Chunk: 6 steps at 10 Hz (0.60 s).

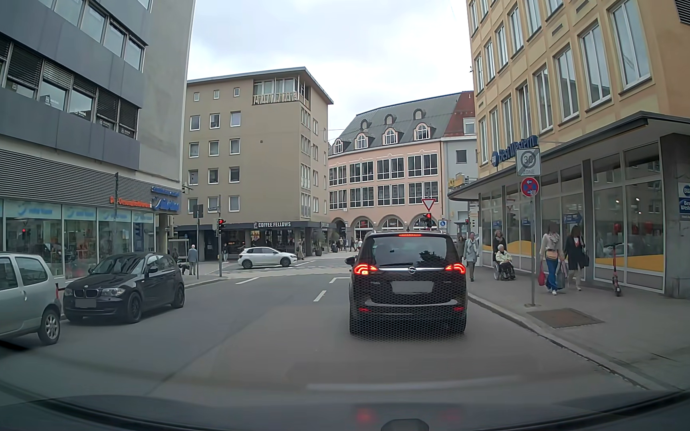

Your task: Follow the waypoints while adhering to traffic rules and regulations

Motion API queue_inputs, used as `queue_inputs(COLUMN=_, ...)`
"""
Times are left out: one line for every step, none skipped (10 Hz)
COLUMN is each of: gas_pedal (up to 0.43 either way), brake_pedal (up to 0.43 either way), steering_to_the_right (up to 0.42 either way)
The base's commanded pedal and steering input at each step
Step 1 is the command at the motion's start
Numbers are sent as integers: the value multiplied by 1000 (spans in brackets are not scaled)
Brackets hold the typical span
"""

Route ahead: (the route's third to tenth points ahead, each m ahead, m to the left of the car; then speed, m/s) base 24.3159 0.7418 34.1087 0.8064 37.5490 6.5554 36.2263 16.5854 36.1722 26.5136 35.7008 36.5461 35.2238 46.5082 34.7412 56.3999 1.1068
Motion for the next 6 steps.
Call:
queue_inputs(gas_pedal=0, brake_pedal=165, steering_to_the_right=-6)
queue_inputs(gas_pedal=0, brake_pedal=171, steering_to_the_right=-6)
queue_inputs(gas_pedal=0, brake_pedal=171, steering_to_the_right=-6)
queue_inputs(gas_pedal=0, brake_pedal=171, steering_to_the_right=-6)
queue_inputs(gas_pedal=0, brake_pedal=171, steering_to_the_right=-5)
queue_inputs(gas_pedal=0, brake_pedal=165, steering_to_the_right=-6)
